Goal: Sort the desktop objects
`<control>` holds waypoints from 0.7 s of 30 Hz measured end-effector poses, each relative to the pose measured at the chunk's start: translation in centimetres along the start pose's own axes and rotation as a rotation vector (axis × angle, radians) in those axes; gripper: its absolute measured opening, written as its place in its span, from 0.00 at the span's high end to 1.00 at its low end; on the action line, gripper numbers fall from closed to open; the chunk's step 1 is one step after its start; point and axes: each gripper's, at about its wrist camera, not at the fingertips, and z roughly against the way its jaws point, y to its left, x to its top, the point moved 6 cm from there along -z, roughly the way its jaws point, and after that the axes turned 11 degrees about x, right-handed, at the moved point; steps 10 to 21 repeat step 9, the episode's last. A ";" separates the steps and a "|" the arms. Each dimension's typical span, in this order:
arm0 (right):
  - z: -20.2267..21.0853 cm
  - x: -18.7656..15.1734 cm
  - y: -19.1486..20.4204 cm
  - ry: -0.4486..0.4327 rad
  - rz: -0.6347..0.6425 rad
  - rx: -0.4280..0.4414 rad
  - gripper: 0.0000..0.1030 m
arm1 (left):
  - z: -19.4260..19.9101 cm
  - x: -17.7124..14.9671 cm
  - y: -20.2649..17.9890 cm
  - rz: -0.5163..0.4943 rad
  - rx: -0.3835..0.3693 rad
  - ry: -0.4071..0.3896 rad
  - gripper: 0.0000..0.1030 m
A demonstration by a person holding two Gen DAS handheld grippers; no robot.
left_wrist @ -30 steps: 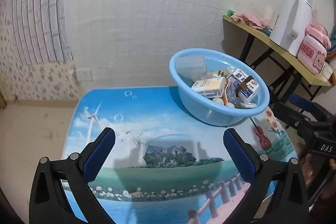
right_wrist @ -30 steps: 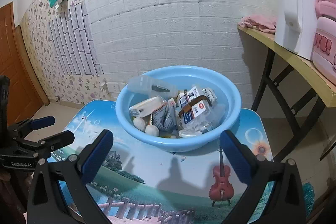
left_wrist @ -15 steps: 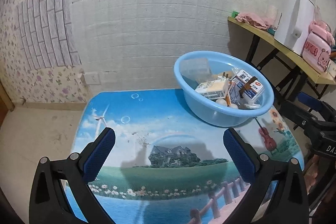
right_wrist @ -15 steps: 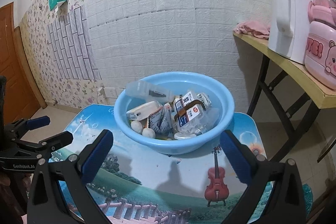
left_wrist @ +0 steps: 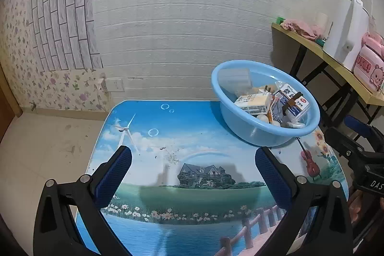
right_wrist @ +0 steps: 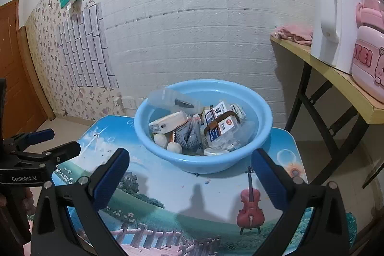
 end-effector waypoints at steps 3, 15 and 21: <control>-0.1 0.0 -0.1 0.002 -0.003 -0.001 0.00 | 0.0 0.0 -0.1 0.001 0.001 -0.004 0.00; -0.3 -0.3 -0.2 0.009 -0.009 -0.004 0.00 | -0.3 -0.2 0.1 -0.004 0.013 0.003 0.00; -0.3 -0.3 -0.2 0.009 -0.009 -0.004 0.00 | -0.3 -0.2 0.1 -0.004 0.013 0.003 0.00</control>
